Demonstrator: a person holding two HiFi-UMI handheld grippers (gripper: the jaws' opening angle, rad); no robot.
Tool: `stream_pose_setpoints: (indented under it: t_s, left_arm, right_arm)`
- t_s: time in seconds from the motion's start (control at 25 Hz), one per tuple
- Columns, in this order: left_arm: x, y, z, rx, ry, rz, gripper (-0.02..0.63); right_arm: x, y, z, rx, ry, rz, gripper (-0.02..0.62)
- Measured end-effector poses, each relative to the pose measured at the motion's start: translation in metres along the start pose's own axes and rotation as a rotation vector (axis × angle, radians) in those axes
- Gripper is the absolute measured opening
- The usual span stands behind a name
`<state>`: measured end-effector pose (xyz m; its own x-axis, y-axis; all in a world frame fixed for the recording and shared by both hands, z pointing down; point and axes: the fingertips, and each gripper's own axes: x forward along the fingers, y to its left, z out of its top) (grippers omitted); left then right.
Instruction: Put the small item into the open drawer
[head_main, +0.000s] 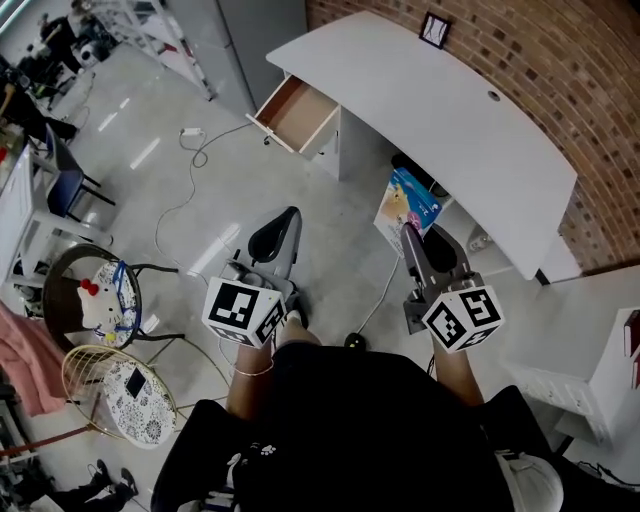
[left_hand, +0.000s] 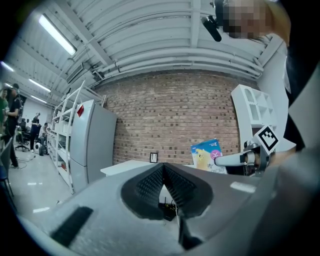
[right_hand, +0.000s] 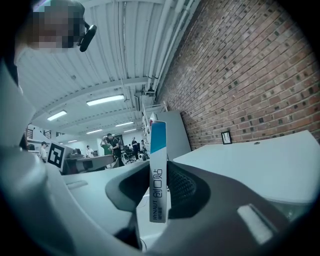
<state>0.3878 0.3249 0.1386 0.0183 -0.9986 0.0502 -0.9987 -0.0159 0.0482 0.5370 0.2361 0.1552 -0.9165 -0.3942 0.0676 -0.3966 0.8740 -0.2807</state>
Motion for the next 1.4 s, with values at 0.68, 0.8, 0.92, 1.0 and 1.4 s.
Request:
stream_pose_setpoints:
  t_s: [0.68,0.8,0.92,1.0,1.4]
  left_arm:
    - [0.054,0.140,0.004,-0.012,0.021,-0.076,-0.008]
    - [0.058,0.162,0.006,-0.010,0.025,-0.081,-0.008]
    - [0.061,0.186,0.006,-0.007,0.030,-0.081,-0.008]
    - [0.061,0.202,0.006,-0.007,0.030,-0.081,-0.008]
    - [0.063,0.264,0.005,-0.016,0.018,-0.097,-0.008]
  right_arm:
    - [0.138,0.014,0.002,0.015,0.023,-0.073,0.103]
    - [0.159,0.017,0.002,0.024,0.023,-0.084,0.101]
    - [0.179,0.022,0.000,0.029,0.027,-0.091,0.101]
    - [0.192,0.027,-0.001,0.030,0.027,-0.095,0.101]
    - [0.241,0.047,-0.010,0.024,0.032,-0.139,0.101]
